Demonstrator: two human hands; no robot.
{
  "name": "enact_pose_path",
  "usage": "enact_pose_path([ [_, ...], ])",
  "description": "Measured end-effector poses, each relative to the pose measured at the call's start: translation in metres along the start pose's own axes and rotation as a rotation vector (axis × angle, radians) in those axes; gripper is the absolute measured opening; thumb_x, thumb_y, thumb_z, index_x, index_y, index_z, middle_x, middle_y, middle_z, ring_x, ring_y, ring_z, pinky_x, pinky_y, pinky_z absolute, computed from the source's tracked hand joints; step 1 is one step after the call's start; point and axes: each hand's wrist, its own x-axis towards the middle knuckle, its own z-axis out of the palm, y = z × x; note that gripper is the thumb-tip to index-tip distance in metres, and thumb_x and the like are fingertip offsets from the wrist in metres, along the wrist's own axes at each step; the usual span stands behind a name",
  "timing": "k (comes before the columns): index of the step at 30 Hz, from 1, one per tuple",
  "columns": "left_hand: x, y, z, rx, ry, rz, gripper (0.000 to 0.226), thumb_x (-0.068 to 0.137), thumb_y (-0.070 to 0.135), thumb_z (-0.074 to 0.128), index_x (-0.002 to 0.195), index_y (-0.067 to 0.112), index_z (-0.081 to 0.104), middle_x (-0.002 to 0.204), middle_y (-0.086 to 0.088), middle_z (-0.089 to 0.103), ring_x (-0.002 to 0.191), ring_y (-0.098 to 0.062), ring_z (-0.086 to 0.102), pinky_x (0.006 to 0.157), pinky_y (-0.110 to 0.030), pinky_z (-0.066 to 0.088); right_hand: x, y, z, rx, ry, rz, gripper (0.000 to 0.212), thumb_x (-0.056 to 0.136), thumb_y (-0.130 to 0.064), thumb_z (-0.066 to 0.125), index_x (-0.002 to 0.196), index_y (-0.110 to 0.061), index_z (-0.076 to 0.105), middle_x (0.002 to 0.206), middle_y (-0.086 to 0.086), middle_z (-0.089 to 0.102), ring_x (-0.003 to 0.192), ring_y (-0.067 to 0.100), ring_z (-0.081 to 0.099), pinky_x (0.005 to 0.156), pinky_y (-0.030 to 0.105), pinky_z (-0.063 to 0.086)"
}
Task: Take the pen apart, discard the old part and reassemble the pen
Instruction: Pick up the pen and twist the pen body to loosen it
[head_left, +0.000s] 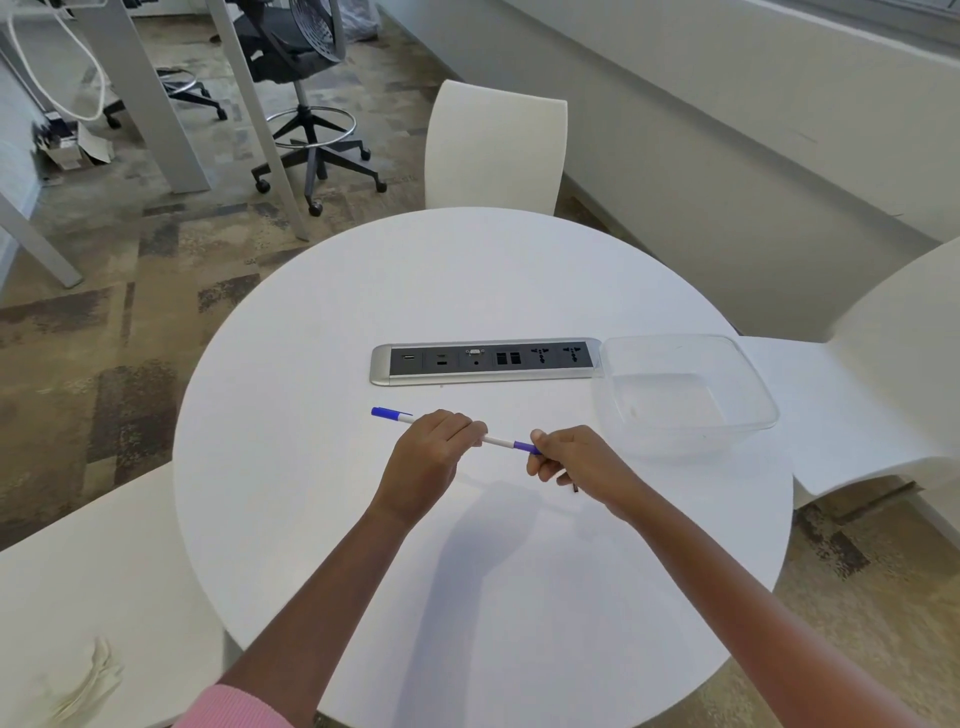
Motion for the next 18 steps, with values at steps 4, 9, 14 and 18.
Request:
enact_pose_path([
  [4,0.000,0.000,0.001,0.001,-0.002,-0.004,0.027,0.058,-0.020,0.075,0.074,0.001,0.070,0.065,-0.008,0.069,0.056,-0.026,0.062,0.048,-0.027,0.051,0.001,0.001,0.005,-0.023,0.025,-0.032,0.037,0.095,-0.040,0.036,0.086,-0.016,0.063,0.067,-0.002,0.062,0.067,0.010,0.055,0.057,0.017,0.039],
  [9,0.000,-0.002,0.000,0.005,0.001,-0.010,0.026,0.058,-0.019,0.076,0.075,0.001,0.070,0.065,-0.008,0.069,0.055,-0.026,0.062,0.049,-0.027,0.051,-0.003,0.013,0.010,-0.156,0.191,-0.253,0.018,0.084,-0.026,0.062,0.098,-0.021,0.054,0.073,-0.004,0.057,0.071,0.008,0.055,0.060,0.007,0.040],
  [14,-0.001,-0.003,0.000,0.009,0.011,-0.008,0.026,0.058,-0.018,0.077,0.074,0.001,0.071,0.065,-0.008,0.069,0.055,-0.025,0.062,0.048,-0.026,0.050,-0.003,0.018,0.012,-0.347,0.322,-0.418,0.006,0.083,-0.008,0.059,0.088,-0.012,0.060,0.076,-0.001,0.059,0.073,0.014,0.053,0.063,0.016,0.036],
  [18,0.000,-0.003,0.000,0.005,0.011,-0.011,0.025,0.059,-0.019,0.076,0.074,0.000,0.071,0.065,-0.008,0.069,0.055,-0.025,0.062,0.048,-0.027,0.051,-0.001,0.019,0.013,-0.355,0.324,-0.417,0.009,0.088,-0.010,0.053,0.085,-0.008,0.062,0.082,0.009,0.064,0.077,0.022,0.054,0.069,0.028,0.041],
])
